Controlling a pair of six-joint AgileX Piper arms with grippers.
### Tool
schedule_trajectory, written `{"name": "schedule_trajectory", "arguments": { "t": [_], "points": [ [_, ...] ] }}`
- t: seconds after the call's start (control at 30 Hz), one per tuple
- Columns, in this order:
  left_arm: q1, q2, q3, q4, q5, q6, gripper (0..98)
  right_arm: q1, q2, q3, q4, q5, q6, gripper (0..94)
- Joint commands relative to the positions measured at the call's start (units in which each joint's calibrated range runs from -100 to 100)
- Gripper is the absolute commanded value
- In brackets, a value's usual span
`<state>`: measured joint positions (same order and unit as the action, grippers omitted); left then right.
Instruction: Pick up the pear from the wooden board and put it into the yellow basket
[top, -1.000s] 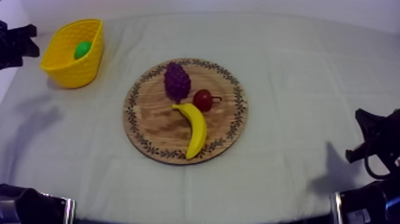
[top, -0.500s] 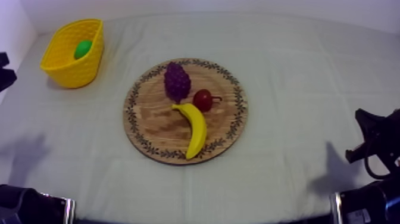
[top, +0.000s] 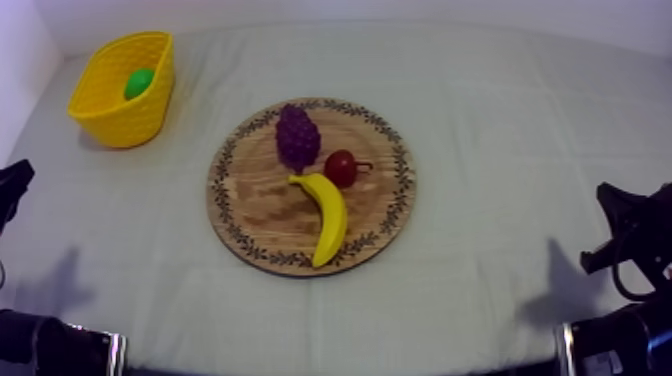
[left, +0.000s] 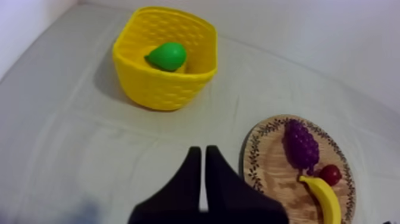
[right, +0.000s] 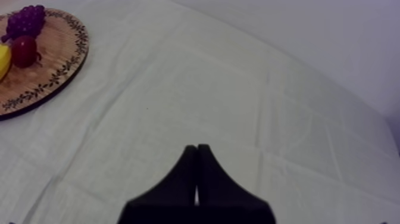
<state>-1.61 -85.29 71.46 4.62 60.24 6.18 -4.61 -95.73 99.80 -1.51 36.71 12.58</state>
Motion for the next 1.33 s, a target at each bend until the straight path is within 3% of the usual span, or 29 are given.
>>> {"name": "schedule_trajectory", "arguments": {
  "t": [0.0, 0.17, 0.3, 0.67, 0.73, 0.8, 0.83, 0.9, 0.97, 1.1, 1.3],
  "points": [
    [0.31, -1.79, 2.05, 0.16, -3.12, -0.17, 0.1, 0.01, -0.03, -0.02, -0.03, -0.01, 0.04, 0.2],
    [0.93, -5.20, 12.68, 3.29, -13.62, -3.26, 0.1, 0.01, -0.03, -0.02, -0.03, -0.01, 0.01, 0.2],
    [0.83, -8.10, 19.41, 6.19, -16.44, -7.10, 0.0, 0.01, -0.03, -0.02, -0.03, -0.01, 0.04, 0.2],
    [3.60, -14.12, 22.65, 3.56, -12.40, -4.79, 0.0, -0.04, -0.03, -0.02, -0.03, -0.01, 0.02, 0.2],
    [3.99, -14.42, 23.29, 2.99, -13.95, -2.28, 0.0, -0.05, -0.03, -0.02, -0.03, -0.01, 0.01, 0.2],
    [4.23, -14.57, 25.05, 0.94, -18.96, 2.25, 0.0, -0.06, -0.03, -0.02, -0.03, -0.01, 0.03, 0.2],
    [4.33, -14.61, 26.06, -1.29, -22.28, 5.06, 0.0, -0.06, -0.03, -0.02, -0.03, -0.01, 0.02, 0.2],
    [4.33, -14.66, 27.27, -4.37, -26.05, 7.31, 0.0, -0.06, -0.03, -0.02, -0.03, -0.01, 0.02, 0.2],
    [4.33, -14.68, 27.86, -5.79, -27.67, 5.92, 0.0, -0.04, -0.03, -0.02, -0.03, -0.01, 0.01, 0.2],
    [4.32, -14.70, 28.30, -6.81, -28.77, 2.87, 0.0, 0.00, -0.03, -0.02, -0.03, -0.01, 0.01, 0.2],
    [4.32, -14.71, 28.42, -7.05, -29.08, 4.12, 0.0, 0.01, -0.03, -0.02, -0.03, -0.01, 0.00, 0.2]
  ]
}}
